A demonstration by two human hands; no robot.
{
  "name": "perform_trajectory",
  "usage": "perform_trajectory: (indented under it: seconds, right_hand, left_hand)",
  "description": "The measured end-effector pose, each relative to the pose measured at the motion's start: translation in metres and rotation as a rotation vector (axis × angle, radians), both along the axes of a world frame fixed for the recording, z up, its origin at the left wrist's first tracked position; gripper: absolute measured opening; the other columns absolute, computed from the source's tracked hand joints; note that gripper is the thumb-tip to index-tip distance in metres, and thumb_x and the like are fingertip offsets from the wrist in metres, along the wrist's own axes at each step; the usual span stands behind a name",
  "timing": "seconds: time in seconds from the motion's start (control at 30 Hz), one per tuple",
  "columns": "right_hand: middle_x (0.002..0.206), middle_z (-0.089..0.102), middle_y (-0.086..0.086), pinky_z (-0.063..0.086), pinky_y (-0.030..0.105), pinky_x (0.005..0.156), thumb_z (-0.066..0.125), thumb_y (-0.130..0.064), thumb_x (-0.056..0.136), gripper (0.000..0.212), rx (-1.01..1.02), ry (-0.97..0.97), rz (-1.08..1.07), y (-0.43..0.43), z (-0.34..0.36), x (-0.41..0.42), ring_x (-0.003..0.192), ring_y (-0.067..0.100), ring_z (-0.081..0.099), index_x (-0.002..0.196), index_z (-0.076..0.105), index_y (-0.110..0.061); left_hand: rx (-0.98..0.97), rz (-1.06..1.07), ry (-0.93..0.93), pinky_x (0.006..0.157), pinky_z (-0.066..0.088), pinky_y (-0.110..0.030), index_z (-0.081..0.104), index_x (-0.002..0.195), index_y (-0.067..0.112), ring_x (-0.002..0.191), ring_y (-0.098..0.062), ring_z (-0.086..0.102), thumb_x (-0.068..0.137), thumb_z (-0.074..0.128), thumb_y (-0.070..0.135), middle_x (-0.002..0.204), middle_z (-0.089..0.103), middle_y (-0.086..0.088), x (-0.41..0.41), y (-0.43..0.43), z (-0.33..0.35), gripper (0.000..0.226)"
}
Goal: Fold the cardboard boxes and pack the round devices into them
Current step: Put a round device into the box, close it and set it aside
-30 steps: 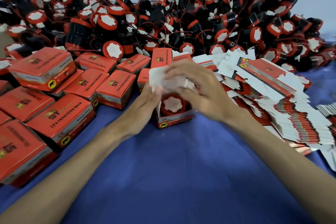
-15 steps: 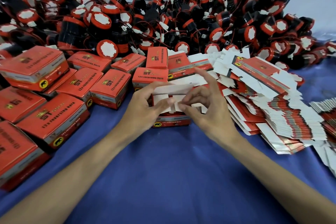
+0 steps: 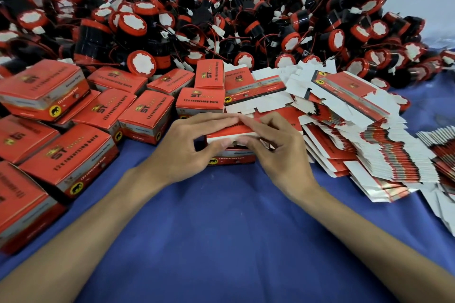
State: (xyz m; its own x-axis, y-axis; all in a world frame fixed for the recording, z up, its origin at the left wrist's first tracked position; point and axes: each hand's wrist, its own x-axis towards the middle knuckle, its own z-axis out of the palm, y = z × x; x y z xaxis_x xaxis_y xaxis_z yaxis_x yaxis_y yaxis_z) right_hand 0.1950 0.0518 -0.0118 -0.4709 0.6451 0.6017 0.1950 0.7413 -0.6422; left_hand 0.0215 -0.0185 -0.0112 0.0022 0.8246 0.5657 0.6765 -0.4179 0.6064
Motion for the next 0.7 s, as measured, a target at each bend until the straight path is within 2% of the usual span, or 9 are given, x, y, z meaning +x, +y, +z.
perform_trajectory:
  seconds: [0.07,0.13,0.27,0.43,0.6,0.7]
  right_hand:
    - [0.081,0.04,0.008,0.034,0.007,0.07,0.076,-0.011,0.078,0.037,0.128,-0.007,-0.079,-0.002,-0.001,-0.001,0.074,0.005,0.035,0.114,0.068,-0.006]
    - [0.082,0.036,0.008,0.034,0.009,0.071,0.079,-0.015,0.075,0.035,0.145,-0.022,-0.098,0.001,0.001,0.002,0.075,0.008,0.033,0.109,0.071,-0.008]
    - [0.079,0.047,0.014,0.036,0.02,0.066,0.068,-0.01,0.086,0.035,-0.007,-0.168,0.144,0.009,0.005,0.013,0.073,0.02,0.046,0.12,0.063,-0.006]
    - [0.071,0.049,0.013,0.037,0.024,0.06,0.062,-0.008,0.088,0.037,0.23,-0.229,0.175,0.013,0.004,0.016,0.064,0.02,0.044,0.124,0.058,0.0]
    - [0.072,0.046,0.008,0.039,0.026,0.062,0.062,-0.015,0.091,0.038,0.319,-0.215,0.161,0.015,-0.003,0.014,0.067,0.016,0.041,0.126,0.057,-0.001]
    - [0.073,0.044,0.008,0.039,0.027,0.063,0.063,-0.01,0.089,0.041,0.357,-0.236,0.162,0.015,-0.005,0.013,0.068,0.018,0.041,0.127,0.056,0.001]
  left_hand:
    - [0.053,-0.001,0.063,0.104,0.044,-0.024,0.064,0.12,0.003,0.12,-0.009,0.056,0.086,0.064,0.016,0.123,0.062,0.001,-0.002,0.001,0.0,0.036]
    - [0.092,-0.014,0.105,0.104,0.044,-0.026,0.066,0.116,0.001,0.119,-0.01,0.056,0.086,0.064,0.013,0.12,0.062,0.001,-0.002,0.001,-0.002,0.032]
    - [0.135,-0.043,0.178,0.105,0.043,-0.025,0.066,0.114,-0.001,0.12,-0.01,0.054,0.088,0.065,0.016,0.121,0.06,0.001,-0.005,0.002,-0.003,0.031]
    - [0.102,-0.075,0.278,0.108,0.042,-0.03,0.064,0.12,0.003,0.126,-0.014,0.053,0.091,0.057,0.026,0.128,0.059,-0.001,-0.012,0.0,-0.003,0.038]
    - [0.127,-0.066,0.327,0.11,0.039,-0.029,0.06,0.125,0.005,0.128,-0.012,0.049,0.091,0.059,0.03,0.129,0.055,0.003,-0.013,0.002,-0.005,0.042]
    - [0.134,-0.049,0.322,0.109,0.039,-0.028,0.062,0.123,0.003,0.127,-0.013,0.049,0.092,0.057,0.028,0.127,0.056,0.002,-0.011,0.003,-0.007,0.039]
